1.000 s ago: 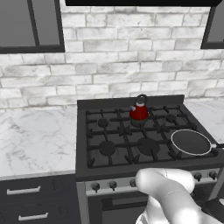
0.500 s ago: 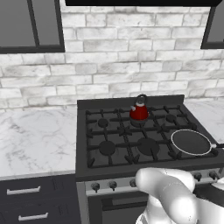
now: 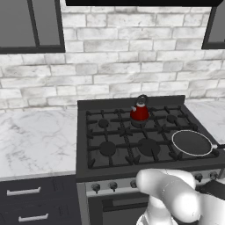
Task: Pick the pan from the cabinet and place it on the stove. Then turn on the stove burner for the pan.
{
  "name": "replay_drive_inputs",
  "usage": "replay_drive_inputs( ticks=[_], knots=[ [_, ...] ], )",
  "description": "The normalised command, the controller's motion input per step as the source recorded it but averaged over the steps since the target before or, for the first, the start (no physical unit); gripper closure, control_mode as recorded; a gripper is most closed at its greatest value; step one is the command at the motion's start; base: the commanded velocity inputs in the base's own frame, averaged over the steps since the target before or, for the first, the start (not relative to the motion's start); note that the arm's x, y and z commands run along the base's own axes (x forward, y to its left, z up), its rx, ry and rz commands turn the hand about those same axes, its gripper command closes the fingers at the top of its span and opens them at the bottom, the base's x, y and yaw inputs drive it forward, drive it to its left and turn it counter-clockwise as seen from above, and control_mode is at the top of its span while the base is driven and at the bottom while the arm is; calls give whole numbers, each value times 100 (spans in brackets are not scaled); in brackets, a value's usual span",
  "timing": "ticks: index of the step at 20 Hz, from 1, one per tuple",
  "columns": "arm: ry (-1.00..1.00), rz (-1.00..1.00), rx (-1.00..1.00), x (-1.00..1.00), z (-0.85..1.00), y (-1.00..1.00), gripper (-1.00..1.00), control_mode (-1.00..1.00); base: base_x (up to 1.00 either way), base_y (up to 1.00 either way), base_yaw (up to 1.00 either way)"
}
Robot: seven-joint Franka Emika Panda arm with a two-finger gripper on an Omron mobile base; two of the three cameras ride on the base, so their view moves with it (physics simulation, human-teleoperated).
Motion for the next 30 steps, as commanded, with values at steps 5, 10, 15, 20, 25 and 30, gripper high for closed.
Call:
replay_drive_inputs(
  ticks=[5, 10, 15, 20, 25, 30],
  knots=[
    [-1, -9, 1, -1, -19, -17, -100, -100, 0, 0, 0],
    [0, -10, 0, -6, -10, -13, -100, -100, 0, 0, 0],
    [0, -2, 0, 1, -4, 0, -100, -100, 0, 0, 0],
    [4, 0, 0, 20, -13, -6, -100, -100, 0, 0, 0],
    [1, 0, 0, 21, -19, -23, -100, -100, 0, 0, 0],
    [1, 0, 0, 15, -21, -23, -100, -100, 0, 0, 0]
  ],
)
